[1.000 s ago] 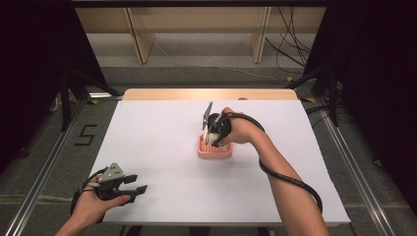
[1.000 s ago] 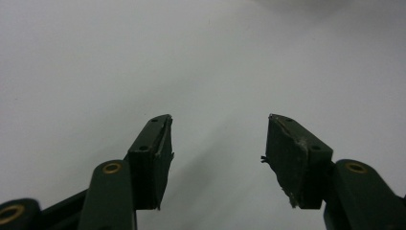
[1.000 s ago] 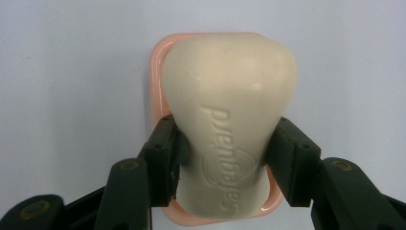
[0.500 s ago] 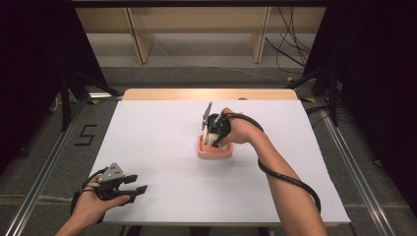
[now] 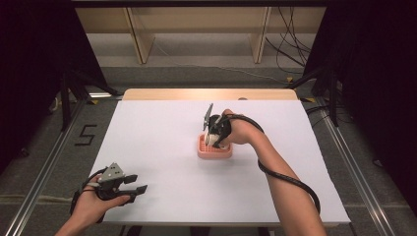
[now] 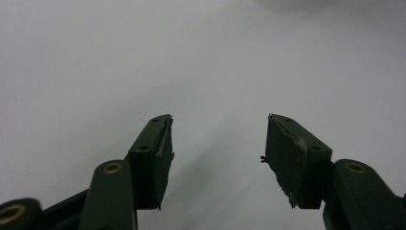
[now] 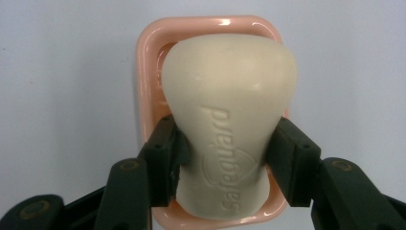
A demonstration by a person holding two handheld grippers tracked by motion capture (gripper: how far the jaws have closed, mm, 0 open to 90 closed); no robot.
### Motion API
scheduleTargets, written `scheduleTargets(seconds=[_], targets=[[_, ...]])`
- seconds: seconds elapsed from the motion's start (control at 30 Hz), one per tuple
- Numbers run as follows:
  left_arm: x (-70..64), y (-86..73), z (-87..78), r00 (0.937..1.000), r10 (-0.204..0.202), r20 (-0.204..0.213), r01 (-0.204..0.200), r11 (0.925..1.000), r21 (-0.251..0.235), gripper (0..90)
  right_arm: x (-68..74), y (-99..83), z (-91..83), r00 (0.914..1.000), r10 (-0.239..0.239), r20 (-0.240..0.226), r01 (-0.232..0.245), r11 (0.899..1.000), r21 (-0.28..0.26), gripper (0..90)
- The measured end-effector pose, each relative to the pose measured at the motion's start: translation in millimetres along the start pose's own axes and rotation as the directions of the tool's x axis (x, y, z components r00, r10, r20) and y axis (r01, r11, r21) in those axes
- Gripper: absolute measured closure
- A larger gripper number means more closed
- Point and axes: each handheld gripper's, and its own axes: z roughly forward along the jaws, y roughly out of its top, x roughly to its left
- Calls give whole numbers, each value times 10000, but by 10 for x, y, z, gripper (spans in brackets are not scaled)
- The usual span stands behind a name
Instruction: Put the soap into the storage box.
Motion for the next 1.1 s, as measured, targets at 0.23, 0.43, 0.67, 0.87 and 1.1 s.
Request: scheduleTargets(seconds=[0.23, 0.43, 0.67, 0.87, 1.1], targets=[[-3, -4, 1, 9999, -150, 11, 150, 9999, 54, 421, -13, -17, 39, 9999, -96, -85, 95, 9999, -98, 504], [0, -3, -3, 9999, -134, 18, 134, 9999, 63, 421, 1, -19, 45, 9997, 225, 62, -225, 9997, 16, 503], [3, -1, 1, 10000, 10, -10, -10, 10000, 15, 421, -1, -25, 49, 9999, 140, -30, -141, 9999, -92, 503], [-4, -4, 3, 9999, -142, -34, 142, 9999, 16, 421, 5, -30, 75, 9997, 251, -65, -252, 9997, -65, 503], [-9, -6, 6, 9996, -270, 38, 270, 9996, -65, 421, -1, -34, 109, 9996, 227, -168, -228, 9997, -64, 503]])
